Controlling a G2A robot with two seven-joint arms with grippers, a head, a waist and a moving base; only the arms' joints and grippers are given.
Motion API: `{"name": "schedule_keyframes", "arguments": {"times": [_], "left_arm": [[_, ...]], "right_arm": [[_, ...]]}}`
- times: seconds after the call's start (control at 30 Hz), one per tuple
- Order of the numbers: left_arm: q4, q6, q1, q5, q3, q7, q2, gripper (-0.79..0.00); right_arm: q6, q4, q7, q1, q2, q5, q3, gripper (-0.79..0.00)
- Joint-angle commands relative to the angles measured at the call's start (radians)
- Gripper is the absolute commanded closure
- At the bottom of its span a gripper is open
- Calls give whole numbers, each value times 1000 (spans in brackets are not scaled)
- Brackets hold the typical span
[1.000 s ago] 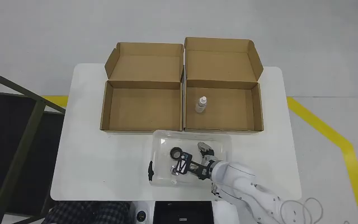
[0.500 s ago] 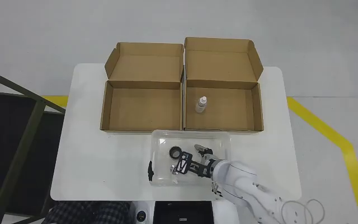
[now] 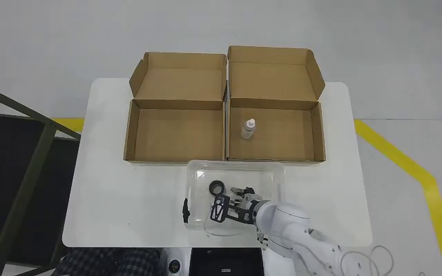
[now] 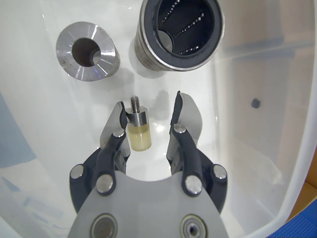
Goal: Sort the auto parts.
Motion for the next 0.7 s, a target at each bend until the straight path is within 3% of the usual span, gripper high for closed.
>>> {"name": "schedule_keyframes", "arguments": {"times": [0.0, 0.33, 0.67], "left_arm": [[0, 0, 0, 0, 0, 0, 0, -785], [0, 0, 0, 0, 0, 0, 0, -785], [0, 0, 0, 0, 0, 0, 0, -785]], "right_arm": [[-6, -1, 6, 0, -1, 2, 0, -326], [-26, 6, 26, -5, -6, 12, 3, -296], [-52, 8, 44, -7, -10, 14, 6, -145]]}}
